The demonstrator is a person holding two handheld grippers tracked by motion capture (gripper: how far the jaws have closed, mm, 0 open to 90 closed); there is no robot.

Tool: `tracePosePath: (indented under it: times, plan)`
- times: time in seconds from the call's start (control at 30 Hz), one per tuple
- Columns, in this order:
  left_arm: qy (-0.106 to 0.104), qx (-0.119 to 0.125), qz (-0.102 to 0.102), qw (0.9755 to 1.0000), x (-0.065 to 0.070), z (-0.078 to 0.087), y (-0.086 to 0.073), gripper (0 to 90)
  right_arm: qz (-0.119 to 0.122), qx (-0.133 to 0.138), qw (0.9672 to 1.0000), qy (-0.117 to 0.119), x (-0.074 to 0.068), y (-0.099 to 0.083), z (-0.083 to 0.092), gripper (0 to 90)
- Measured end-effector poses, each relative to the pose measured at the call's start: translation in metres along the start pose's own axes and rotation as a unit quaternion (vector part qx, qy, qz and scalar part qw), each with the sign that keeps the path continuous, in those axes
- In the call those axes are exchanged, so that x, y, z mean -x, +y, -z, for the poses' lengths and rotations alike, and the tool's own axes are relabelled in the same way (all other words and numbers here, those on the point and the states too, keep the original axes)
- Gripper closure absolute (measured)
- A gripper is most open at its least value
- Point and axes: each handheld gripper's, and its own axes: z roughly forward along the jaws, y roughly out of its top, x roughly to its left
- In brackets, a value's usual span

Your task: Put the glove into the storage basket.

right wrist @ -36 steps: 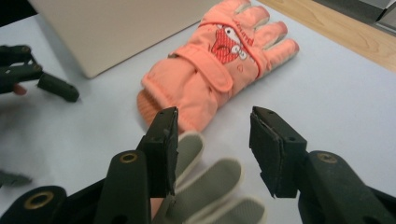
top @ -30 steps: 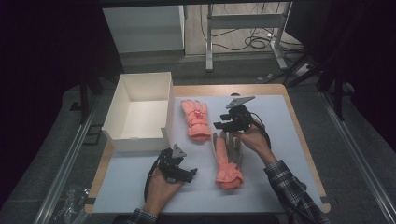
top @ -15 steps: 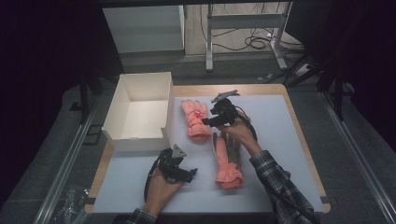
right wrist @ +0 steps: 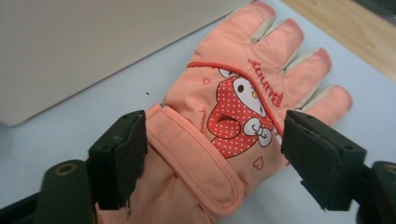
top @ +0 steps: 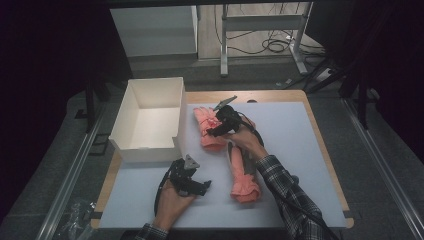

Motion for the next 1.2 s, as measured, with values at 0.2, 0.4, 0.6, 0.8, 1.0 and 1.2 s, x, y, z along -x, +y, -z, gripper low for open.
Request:
tracePosePath:
  times: [0.2,0.4,0.6,0.8,1.0,1.2]
  plan:
    - [0.000,0.000,0.000,1.0000,0.000,0.000,0.000,0.0,0.004,-0.030,0.9994,0.014,0.006,-0.003,-0.015,31.8]
    - [0.000,0.000,0.000,1.0000,0.000,0.000,0.000,0.0,-0.026,-0.030,0.9986,0.036,0.010,-0.007,-0.019,57.4]
    - [0.000,0.000,0.000,1.0000,0.000,0.000,0.000,0.0,-0.022,-0.040,0.9988,0.019,0.004,-0.004,-0.017,68.9]
    - [0.000,0.000,0.001,1.0000,0.000,0.000,0.000,0.0,-0.009,-0.031,0.9995,0.003,-0.001,-0.005,-0.013,73.2]
    - [-0.001,0.000,0.004,1.0000,0.001,0.000,0.000,0.0,-0.035,-0.016,0.9992,0.006,-0.001,-0.003,-0.006,73.4]
    - [0.000,0.000,0.003,1.0000,0.001,0.000,0.000,0.0,-0.044,0.001,0.9990,0.011,-0.002,0.000,0.006,73.2]
